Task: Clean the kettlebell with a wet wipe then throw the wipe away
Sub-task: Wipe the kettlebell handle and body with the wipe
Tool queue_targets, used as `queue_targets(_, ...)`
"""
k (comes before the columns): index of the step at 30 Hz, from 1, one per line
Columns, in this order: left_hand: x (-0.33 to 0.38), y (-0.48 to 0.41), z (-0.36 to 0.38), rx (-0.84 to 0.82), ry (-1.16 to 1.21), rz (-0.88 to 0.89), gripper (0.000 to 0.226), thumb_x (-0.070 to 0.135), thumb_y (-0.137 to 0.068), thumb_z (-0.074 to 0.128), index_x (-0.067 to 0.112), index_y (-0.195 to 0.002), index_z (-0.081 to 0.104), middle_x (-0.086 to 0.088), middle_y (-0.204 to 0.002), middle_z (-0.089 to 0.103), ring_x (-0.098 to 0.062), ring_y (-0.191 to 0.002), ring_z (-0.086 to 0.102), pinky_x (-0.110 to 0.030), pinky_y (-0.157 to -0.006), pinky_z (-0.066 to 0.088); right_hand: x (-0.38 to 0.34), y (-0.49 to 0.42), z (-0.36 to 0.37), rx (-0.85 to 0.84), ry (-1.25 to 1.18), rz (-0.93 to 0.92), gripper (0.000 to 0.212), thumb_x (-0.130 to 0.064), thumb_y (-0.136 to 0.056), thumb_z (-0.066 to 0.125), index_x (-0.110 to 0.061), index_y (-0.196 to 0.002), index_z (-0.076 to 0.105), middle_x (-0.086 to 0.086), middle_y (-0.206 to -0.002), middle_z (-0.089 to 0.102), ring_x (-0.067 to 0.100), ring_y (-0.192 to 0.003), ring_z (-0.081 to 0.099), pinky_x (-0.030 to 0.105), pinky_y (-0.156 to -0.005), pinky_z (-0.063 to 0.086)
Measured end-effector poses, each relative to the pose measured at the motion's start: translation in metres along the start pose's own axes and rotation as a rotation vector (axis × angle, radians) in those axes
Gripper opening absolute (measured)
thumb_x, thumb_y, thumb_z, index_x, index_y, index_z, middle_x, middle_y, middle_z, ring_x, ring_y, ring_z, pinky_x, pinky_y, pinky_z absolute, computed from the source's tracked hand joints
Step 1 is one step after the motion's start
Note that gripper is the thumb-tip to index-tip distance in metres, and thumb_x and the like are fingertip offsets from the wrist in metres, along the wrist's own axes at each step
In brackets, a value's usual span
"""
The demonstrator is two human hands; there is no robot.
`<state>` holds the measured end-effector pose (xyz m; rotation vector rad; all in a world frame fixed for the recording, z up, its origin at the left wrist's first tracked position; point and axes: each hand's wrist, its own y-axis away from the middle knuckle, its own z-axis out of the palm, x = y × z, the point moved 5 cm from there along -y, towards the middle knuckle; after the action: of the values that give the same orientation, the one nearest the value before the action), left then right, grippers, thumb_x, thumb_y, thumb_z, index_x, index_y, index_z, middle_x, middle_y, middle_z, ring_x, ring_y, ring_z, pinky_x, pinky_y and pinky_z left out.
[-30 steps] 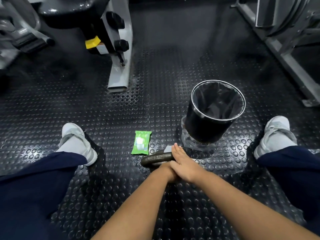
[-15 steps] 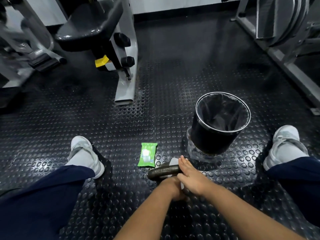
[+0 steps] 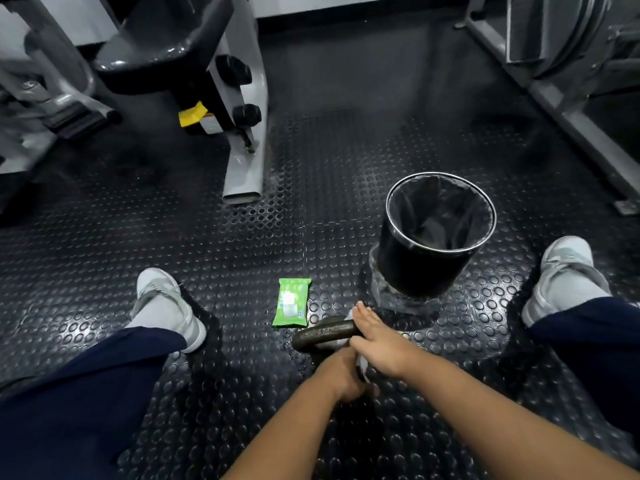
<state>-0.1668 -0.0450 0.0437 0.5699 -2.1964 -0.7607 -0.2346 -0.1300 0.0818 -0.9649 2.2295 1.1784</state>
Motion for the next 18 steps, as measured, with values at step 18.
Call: queue_targets(18, 0.013, -0.005, -0.013, -0.048, -0.226, 0.067, 0.062, 0.025, -0.093, 0.074, 0.022, -0.151, 0.050, -0.006, -0.146, 0.058, -0.029, -0.130, 0.058, -0.038, -0.107, 0.048, 0.003, 0.000, 0.002, 0.012, -0.013, 0.002, 0.073, -0.036, -0.106, 0.037, -0.023, -0.168, 0.000, -0.007, -0.174, -0.012, 0.006, -0.159, -0.011, 0.031, -0.130, -0.002)
